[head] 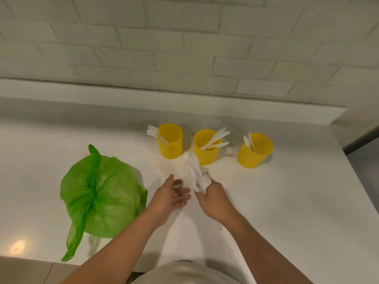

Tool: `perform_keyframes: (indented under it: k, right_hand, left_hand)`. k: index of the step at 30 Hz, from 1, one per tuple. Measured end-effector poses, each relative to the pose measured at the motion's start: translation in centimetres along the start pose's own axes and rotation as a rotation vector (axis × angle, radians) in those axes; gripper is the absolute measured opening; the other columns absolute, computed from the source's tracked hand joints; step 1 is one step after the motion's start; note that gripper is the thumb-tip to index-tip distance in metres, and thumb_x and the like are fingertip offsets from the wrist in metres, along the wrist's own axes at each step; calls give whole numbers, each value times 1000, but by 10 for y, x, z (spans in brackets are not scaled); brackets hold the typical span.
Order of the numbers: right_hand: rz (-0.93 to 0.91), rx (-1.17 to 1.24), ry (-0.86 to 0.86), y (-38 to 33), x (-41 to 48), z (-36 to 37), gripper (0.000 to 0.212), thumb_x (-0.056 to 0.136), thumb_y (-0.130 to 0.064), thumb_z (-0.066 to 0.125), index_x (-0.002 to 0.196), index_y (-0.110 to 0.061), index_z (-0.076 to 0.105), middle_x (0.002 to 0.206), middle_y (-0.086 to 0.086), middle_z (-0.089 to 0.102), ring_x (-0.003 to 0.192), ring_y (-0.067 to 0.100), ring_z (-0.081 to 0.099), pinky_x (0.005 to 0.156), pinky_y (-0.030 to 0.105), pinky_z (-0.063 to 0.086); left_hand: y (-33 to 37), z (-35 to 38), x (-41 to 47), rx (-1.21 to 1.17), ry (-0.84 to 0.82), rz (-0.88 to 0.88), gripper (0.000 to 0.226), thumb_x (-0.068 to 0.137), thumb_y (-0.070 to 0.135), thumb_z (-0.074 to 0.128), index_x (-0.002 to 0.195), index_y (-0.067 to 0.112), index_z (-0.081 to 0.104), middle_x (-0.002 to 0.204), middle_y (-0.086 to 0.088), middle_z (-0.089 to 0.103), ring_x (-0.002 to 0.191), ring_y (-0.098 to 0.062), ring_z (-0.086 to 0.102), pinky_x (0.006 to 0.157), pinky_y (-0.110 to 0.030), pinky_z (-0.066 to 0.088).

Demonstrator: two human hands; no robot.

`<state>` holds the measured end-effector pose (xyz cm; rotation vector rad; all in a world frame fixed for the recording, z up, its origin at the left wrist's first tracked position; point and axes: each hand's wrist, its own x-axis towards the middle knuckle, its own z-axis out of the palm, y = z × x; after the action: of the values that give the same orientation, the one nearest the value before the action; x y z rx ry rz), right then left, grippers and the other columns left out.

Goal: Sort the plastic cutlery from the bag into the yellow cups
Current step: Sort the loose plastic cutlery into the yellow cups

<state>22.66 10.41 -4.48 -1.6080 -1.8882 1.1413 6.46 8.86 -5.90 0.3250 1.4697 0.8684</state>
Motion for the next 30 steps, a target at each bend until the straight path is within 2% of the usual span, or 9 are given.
perform_keyframes:
  k: [3, 6, 9, 14, 16, 19, 24, 27, 30]
  right_hand:
    - [8, 483, 175, -46, 3, -7, 15, 98, -19, 67, 113, -17, 64, 86, -10, 72, 78, -3, 70, 70, 20, 53]
    - [14, 697, 275, -68, 9, -6, 23, 94, -22, 74, 116, -18, 70, 96, -3, 78, 92, 10, 74, 80, 29, 60]
    - [2, 764, 302, -79, 6, -11, 10, 94, -19, 73, 86, -18, 69, 69, 1, 71, 67, 15, 71, 63, 29, 57]
    - [-91, 893, 493, -105, 4, -27, 24, 92, -23, 75, 75, -14, 59, 54, 7, 59, 49, 18, 58, 53, 27, 50]
    - [-79, 887, 463, -108, 3, -21, 26, 89, -17, 78, 72, -22, 59, 54, 7, 61, 50, 20, 61, 55, 31, 53]
    - [-53, 799, 397, -106, 3, -15, 32, 90, -12, 76, 68, -26, 59, 57, 4, 62, 59, 20, 64, 66, 37, 58]
    - [-25, 708, 169, -111, 4, -37, 26, 97, -17, 68, 72, -20, 61, 50, 2, 53, 45, 22, 49, 48, 30, 42]
    - [25, 682, -76, -112, -1, -40, 15, 93, -1, 54, 84, -12, 57, 55, 10, 40, 43, 19, 33, 46, 27, 29]
    - [24, 726, -183, -112, -6, -44, 10, 92, 2, 51, 88, -6, 53, 64, 12, 41, 45, 18, 30, 46, 25, 25]
  left_hand:
    - [18, 21, -18, -25, -168, -115, 61, 104, 59, 37, 131, 10, 61, 107, -24, 70, 85, -37, 73, 78, -45, 63]
    - [46, 39, -30, -101, -199, -63, 42, 105, 50, 43, 107, 23, 76, 85, -1, 74, 66, -16, 67, 62, -29, 53]
    - [62, 39, -34, -137, -171, -92, 52, 104, 46, 46, 66, 21, 69, 56, 5, 60, 50, -11, 56, 65, -26, 45]
    - [63, 35, -50, -145, -184, -143, 56, 105, 50, 39, 109, 1, 66, 71, -12, 64, 59, -27, 68, 66, -38, 62]
    - [69, 40, -56, -177, -226, -48, 47, 105, 37, 43, 82, 7, 71, 52, -6, 60, 46, -20, 66, 48, -26, 56]
    - [80, 41, -60, -287, -342, 88, 59, 104, 34, 45, 55, 18, 73, 39, 5, 39, 37, -11, 55, 47, -21, 51]
    - [92, 30, -67, -93, -441, 402, 60, 92, 57, 53, 119, 8, 72, 90, -24, 57, 69, -28, 49, 58, -34, 42]
    - [104, 31, -78, 89, -427, 558, 47, 80, 52, 72, 112, 19, 75, 114, -30, 69, 81, -41, 60, 67, -47, 50]
    - [110, 31, -83, 62, -315, 595, 26, 83, 42, 75, 100, 23, 80, 112, -25, 74, 94, -45, 65, 78, -53, 51]
